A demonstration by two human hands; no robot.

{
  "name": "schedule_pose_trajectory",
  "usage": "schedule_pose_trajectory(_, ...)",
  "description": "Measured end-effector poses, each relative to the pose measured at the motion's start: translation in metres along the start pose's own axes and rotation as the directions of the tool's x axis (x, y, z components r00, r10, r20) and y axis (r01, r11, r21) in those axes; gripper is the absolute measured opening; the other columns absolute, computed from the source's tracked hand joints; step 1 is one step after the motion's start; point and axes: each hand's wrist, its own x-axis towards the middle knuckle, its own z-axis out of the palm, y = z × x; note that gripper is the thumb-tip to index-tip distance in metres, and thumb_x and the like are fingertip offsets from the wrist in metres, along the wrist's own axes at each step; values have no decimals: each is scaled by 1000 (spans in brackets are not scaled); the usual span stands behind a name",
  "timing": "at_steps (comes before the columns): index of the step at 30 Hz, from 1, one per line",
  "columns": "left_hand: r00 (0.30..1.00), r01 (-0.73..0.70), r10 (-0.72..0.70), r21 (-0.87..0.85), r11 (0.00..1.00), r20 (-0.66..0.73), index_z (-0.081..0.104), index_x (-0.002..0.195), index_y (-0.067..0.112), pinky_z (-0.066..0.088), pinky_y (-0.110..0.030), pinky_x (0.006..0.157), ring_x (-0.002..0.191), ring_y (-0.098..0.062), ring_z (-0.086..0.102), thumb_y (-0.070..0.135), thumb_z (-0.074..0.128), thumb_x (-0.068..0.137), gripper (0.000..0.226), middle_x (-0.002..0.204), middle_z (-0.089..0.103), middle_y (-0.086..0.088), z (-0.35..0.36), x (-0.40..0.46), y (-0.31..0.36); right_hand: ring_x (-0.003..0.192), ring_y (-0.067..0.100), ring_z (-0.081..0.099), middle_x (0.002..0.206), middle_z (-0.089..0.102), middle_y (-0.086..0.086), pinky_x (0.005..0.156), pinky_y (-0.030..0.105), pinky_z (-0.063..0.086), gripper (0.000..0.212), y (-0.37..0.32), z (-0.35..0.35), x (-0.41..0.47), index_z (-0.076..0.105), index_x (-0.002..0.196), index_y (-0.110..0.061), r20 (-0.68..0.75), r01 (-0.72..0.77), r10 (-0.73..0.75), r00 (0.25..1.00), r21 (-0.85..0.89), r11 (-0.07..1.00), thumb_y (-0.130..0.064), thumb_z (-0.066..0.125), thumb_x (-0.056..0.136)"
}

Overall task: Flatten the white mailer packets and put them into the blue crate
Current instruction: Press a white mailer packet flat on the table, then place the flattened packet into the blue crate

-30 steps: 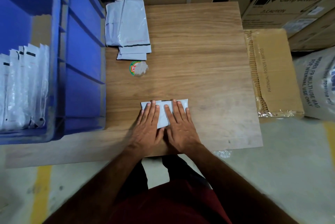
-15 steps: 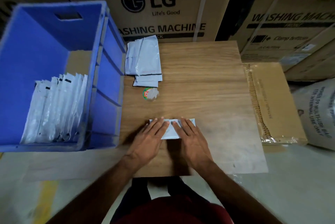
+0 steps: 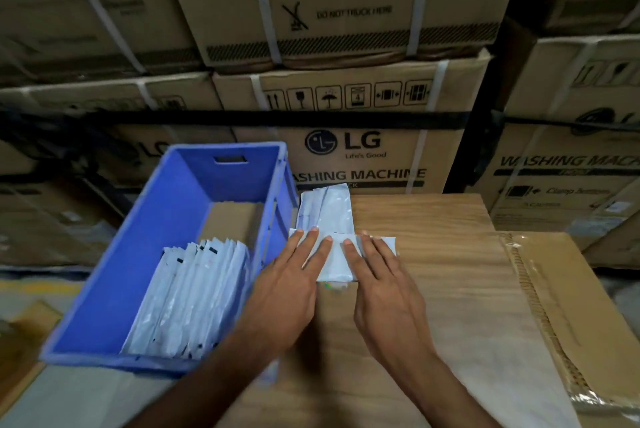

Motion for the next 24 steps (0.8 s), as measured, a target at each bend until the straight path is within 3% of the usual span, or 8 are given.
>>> schedule_pose_trajectory(3, 997, -54, 54, 6, 999, -56, 50, 147, 16, 55, -38, 96, 138, -30, 50, 7, 38, 74, 74, 150, 53, -8, -21, -9, -45, 145, 27, 42, 156, 46, 7, 113, 46, 43, 71, -42, 0, 19, 48, 151, -19, -13, 4, -5, 1000, -15, 1000, -15, 34, 81)
schedule_pose_trajectory(7, 995, -94, 92, -46, 995, -48, 43, 152, 16, 57, -40, 95, 143, -30, 45, -14, 70, 64, 97, 156, 46, -6, -38, -27, -118, 141, 28, 48, 151, 52, 9, 110, 49, 46, 66, -110, 9, 42, 54, 146, -16, -27, -3, 2, 1000, -51, 999, -14, 33, 84)
schedule_pose_trajectory(11, 988, -152, 150, -55, 987, -34, 50, 148, 16, 55, -36, 94, 139, -27, 50, -16, 72, 63, 94, 153, 50, -5, -54, -49, -194, 133, 30, 56, 145, 58, 11, 102, 49, 52, 67, -180, 34, 58, 59, 141, -14, 29, -30, 31, 999, -55, 998, -15, 31, 80)
schedule_pose_trajectory(14, 981, -183, 189, -146, 972, 32, 41, 152, 24, 51, -42, 106, 142, -21, 46, -15, 66, 69, 95, 157, 44, 4, -52, -58, -260, 124, 28, 63, 140, 62, 11, 96, 43, 57, 68, -226, 58, 69, 62, 137, -12, 110, -59, 64, 992, -48, 997, -15, 30, 77)
schedule_pose_trajectory(17, 946, -289, 309, -179, 940, 97, 42, 154, 25, 43, -39, 113, 145, -17, 41, -6, 55, 81, 80, 159, 41, 7, -46, -56, -305, 120, 26, 65, 138, 64, 11, 89, 37, 60, 70, -258, 84, 73, 63, 135, -11, 94, -136, 138, 986, -22, 990, -14, 30, 74)
schedule_pose_trajectory(19, 908, -379, 402, -174, 909, 120, 46, 152, 21, 39, -38, 115, 145, -20, 42, -5, 55, 83, 75, 158, 44, 2, -41, -46, -323, 137, 26, 52, 154, 48, 11, 99, 37, 53, 70, -272, 98, 72, 49, 148, -11, 110, -217, 214, 971, 20, 976, -9, 36, 80)
schedule_pose_trajectory(21, 835, -503, 525, -160, 850, 163, 49, 150, 17, 37, -40, 113, 144, -26, 42, -14, 63, 75, 82, 157, 44, -3, -32, -32, -330, 155, 22, 19, 170, 12, 6, 117, 37, 32, 74, -278, 115, 64, 18, 162, -16, 279, -358, 314, 907, 121, 926, -7, 41, 92)
schedule_pose_trajectory(24, 683, -655, 687, -209, 727, 248, 50, 149, 14, 35, -44, 112, 145, -33, 39, -7, 39, 84, 69, 159, 41, -8, 3, -11, -334, 157, 25, 1, 170, -3, 14, 124, 31, 8, 78, -281, 141, 54, 4, 163, -15, 438, -575, 443, 782, 232, 785, -9, 44, 97)
